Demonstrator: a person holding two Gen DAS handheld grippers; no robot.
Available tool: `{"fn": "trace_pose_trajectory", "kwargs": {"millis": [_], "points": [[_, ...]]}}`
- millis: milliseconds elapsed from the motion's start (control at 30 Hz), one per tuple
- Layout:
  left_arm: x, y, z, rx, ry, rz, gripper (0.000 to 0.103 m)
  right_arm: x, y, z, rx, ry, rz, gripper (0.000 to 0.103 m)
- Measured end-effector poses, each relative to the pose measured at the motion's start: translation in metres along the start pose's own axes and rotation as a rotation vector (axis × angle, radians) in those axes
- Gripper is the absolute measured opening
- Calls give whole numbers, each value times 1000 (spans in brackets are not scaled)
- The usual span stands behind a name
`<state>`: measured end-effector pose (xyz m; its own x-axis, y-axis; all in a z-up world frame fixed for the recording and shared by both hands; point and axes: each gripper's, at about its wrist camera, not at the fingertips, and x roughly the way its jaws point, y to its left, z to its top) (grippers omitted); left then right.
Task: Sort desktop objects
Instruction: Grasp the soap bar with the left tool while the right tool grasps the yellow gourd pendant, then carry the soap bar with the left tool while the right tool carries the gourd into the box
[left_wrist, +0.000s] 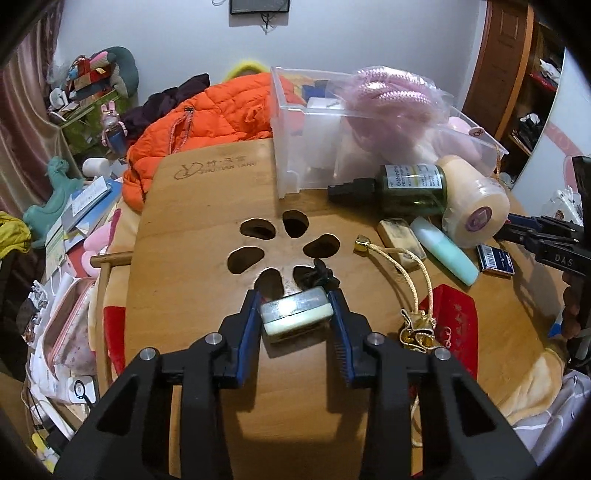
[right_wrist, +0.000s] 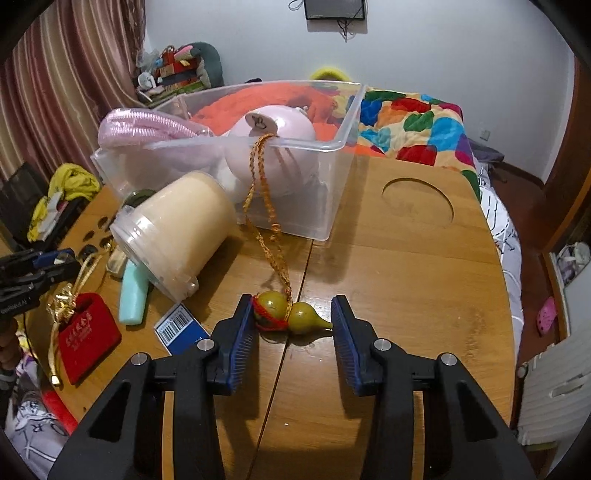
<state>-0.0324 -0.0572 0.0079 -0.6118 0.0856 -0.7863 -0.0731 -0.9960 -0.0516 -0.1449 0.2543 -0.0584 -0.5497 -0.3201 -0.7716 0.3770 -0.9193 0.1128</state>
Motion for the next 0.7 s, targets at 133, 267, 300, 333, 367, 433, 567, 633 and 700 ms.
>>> {"fn": "trace_pose_trajectory", "kwargs": {"millis": [133, 267, 300, 333, 367, 433, 567, 633, 700], "points": [[-6, 8, 6, -28, -16, -23, 37, -6, -3, 3, 19, -12, 23, 38], [-16, 9, 14, -34, -61, -43, 37, -19, -5, 11, 10, -56, 6, 39], [-18, 9, 15, -35, -71, -46, 37, -26, -5, 13, 12, -78, -6, 39], [-20, 8, 17, -35, -83, -48, 37, -28, -5, 16, 11, -89, -6, 39], [-21, 8, 19, -34, -93, -46, 37, -32, -6, 18, 10, -101, -6, 39], [-24, 7, 25, -30, -116, -41, 37, -41, -7, 24, 4, -131, -13, 39], [-29, 8, 37, -33, -149, -48, 37, -51, -6, 34, -11, -173, -26, 39], [-33, 8, 46, -26, -176, -41, 37, -56, -7, 40, -15, -195, -25, 39], [-37, 8, 53, -22, -197, -43, 37, -59, -6, 46, -18, -211, -19, 39]]}}
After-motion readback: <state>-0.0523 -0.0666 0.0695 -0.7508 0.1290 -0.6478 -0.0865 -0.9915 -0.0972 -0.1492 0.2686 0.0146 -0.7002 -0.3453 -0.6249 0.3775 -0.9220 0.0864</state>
